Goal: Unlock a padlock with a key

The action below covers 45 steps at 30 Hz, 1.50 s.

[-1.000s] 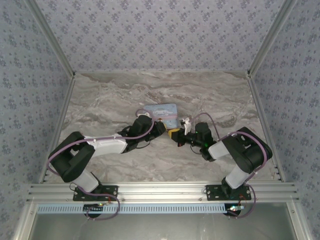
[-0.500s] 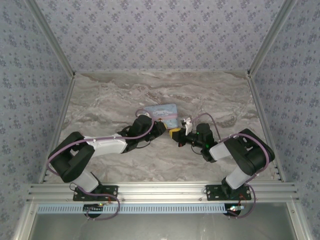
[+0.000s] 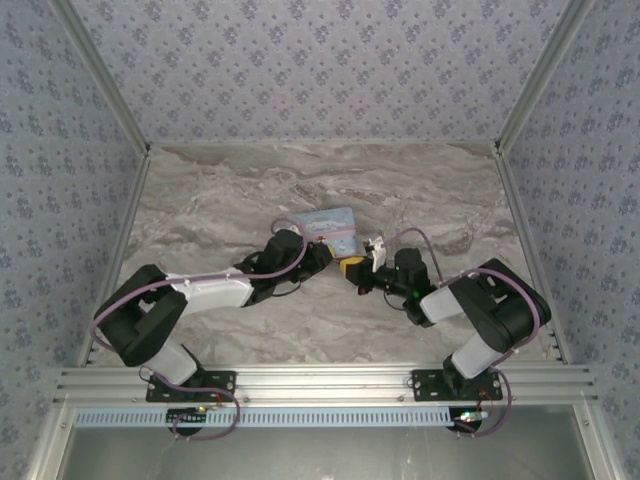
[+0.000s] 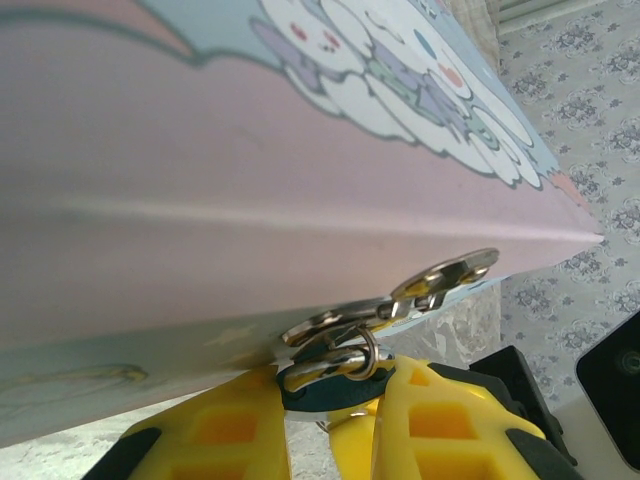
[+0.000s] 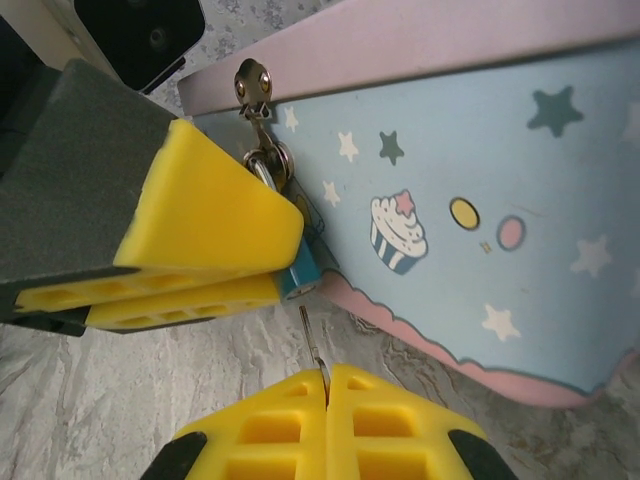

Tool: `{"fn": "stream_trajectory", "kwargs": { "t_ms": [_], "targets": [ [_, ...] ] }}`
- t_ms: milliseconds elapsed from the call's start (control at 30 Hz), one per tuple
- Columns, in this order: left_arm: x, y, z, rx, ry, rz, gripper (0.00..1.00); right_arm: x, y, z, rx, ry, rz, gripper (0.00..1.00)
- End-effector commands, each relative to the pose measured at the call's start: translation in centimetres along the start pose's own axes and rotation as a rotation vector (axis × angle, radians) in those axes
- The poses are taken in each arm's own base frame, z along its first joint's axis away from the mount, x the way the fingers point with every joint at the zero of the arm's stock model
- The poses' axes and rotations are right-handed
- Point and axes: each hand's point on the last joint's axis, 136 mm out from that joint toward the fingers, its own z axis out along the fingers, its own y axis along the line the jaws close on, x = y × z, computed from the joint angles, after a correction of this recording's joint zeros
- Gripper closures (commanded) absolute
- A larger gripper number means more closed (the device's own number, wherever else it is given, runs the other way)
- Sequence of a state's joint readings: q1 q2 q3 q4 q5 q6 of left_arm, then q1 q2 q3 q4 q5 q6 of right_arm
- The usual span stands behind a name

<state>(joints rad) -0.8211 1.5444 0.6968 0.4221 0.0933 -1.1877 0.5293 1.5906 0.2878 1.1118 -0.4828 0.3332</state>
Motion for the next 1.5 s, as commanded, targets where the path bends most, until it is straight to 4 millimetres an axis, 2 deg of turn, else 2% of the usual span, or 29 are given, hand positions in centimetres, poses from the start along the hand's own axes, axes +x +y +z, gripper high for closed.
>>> {"fn": "stream_trajectory", "kwargs": {
  "t_ms": [0, 1167, 1467],
  "targets": [
    [-1.0, -3.8, -1.3, 0.128, -0.041, 0.016, 0.84, -1.0, 0.2, -0.8, 0.004, -0.04, -0.042, 1.0],
    [-0.9, -4.2, -1.1, 0.141, -0.033, 0.007, 0.84, -1.8, 0.9, 0.1, -0.039, -0.053, -0.037, 1.0],
    [-0.9, -4.8, -1.1, 0.158, -0.023, 0.006, 0.84, -1.8, 1.2, 0.9, -0.059, -0.044, -0.038, 1.0]
  ]
}}
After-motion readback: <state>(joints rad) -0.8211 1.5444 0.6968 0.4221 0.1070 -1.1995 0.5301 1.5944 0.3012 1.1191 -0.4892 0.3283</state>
